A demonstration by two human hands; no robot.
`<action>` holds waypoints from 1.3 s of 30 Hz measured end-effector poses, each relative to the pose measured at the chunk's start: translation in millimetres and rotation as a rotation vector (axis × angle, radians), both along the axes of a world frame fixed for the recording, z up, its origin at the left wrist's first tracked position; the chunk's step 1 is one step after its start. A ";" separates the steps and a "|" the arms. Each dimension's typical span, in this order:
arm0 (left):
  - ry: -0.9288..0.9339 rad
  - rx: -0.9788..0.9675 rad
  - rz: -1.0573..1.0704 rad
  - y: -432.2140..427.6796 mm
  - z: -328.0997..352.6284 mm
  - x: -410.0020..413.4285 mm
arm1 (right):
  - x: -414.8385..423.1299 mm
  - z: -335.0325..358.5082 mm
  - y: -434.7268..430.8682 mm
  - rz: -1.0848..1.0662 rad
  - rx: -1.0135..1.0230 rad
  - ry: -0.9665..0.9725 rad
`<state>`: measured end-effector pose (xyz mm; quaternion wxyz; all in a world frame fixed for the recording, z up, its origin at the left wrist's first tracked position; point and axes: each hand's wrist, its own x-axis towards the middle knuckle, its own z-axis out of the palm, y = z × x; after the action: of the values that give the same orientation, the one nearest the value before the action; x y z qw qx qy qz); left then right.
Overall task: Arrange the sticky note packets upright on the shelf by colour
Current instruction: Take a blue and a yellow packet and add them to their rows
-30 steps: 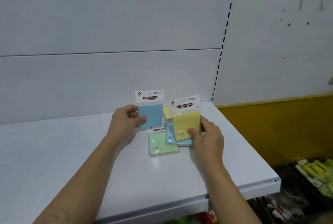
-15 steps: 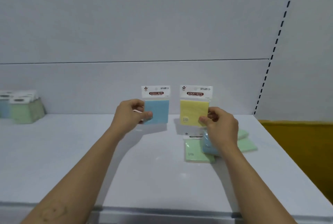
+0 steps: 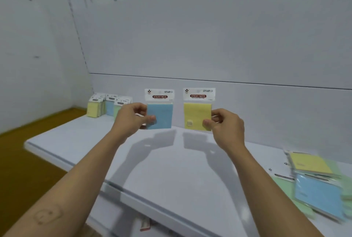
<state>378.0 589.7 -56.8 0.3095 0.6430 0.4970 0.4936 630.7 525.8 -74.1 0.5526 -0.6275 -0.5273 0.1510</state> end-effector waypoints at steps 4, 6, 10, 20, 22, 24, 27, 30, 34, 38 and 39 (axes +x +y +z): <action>-0.044 0.054 0.035 -5.1 14.7 -43.9 | -38.9 16.6 7.7 0.039 0.020 -0.030; -0.067 0.063 0.060 -7.4 17.0 -68.6 | -59.8 25.5 10.6 0.054 0.037 -0.054; -0.087 0.072 0.108 -10.3 21.4 -124.0 | -107.5 39.2 17.5 0.083 0.061 -0.109; -0.148 0.094 0.211 -10.9 31.8 -272.4 | -241.9 56.1 51.4 0.166 0.068 -0.165; -0.141 0.099 0.238 -11.7 31.5 -296.1 | -270.4 56.0 61.6 0.189 0.067 -0.165; -0.133 0.101 0.260 -11.8 29.2 -319.9 | -298.1 54.7 72.2 0.210 0.066 -0.159; -0.124 0.080 0.299 -8.9 23.0 -356.0 | -336.0 50.3 87.1 0.240 0.058 -0.142; -0.111 0.054 0.311 -5.0 16.5 -385.2 | -368.1 39.5 103.2 0.262 0.020 -0.105; -0.053 0.024 0.334 1.9 10.1 -407.9 | -403.2 23.3 124.5 0.288 -0.056 -0.062; -0.065 0.016 0.351 15.3 2.6 -419.3 | -427.4 6.4 149.0 0.307 -0.104 -0.045; -0.068 0.008 0.352 20.3 0.1 -420.8 | -432.2 2.1 157.0 0.310 -0.113 -0.043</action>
<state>-42.8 610.0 -56.7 0.2323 0.5303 0.5891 0.5636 198.5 682.7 -71.9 0.4752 -0.5717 -0.6202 0.2502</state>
